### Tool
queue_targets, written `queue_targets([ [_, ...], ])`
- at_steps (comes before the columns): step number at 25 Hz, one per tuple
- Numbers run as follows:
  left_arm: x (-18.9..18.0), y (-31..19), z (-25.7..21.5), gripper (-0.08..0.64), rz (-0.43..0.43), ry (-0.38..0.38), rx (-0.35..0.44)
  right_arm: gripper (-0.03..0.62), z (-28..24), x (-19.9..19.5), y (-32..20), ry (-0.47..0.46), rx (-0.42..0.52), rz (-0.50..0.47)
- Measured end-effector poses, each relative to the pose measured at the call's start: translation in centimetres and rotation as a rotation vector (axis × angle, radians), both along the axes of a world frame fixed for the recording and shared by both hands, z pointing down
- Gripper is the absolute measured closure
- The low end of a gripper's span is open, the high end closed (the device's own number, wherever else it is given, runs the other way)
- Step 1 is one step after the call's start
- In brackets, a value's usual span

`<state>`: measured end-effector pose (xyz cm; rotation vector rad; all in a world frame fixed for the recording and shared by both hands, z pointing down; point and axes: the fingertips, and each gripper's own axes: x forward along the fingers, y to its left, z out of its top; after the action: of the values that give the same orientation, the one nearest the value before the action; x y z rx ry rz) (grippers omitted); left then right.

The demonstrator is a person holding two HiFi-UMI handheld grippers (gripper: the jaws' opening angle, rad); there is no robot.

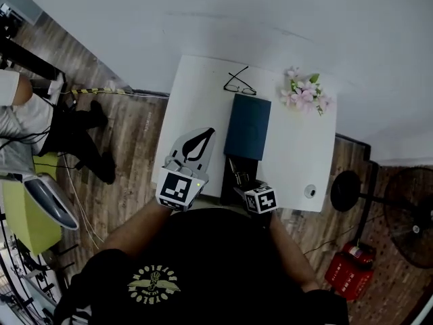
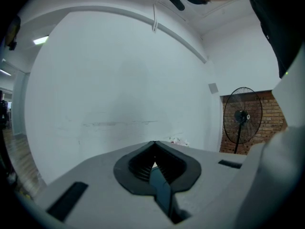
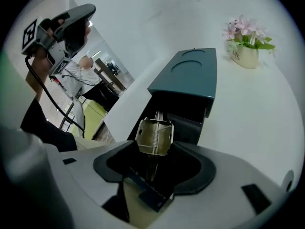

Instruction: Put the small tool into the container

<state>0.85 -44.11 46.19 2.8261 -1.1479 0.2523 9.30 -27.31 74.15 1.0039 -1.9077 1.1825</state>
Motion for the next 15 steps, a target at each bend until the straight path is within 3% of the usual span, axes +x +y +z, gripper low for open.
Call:
queue_targets([
  [7,1.6,1.6,-0.8,0.554,-0.062,0.007,-0.013,0.333,-2.6,3.5,0.0,-0.029,0.07,-0.014],
  [10,2.2,2.4,-1.2,0.554,-0.085,0.023,-0.01,0.349,-5.3,4.5,-0.9,-0.055,0.17,-0.028],
  [15,2.4,3.4,-1.9,0.554,-0.159,0.071,0.013,0.57,-11.1,6.7,-2.8,-0.067,0.405,-0.005],
])
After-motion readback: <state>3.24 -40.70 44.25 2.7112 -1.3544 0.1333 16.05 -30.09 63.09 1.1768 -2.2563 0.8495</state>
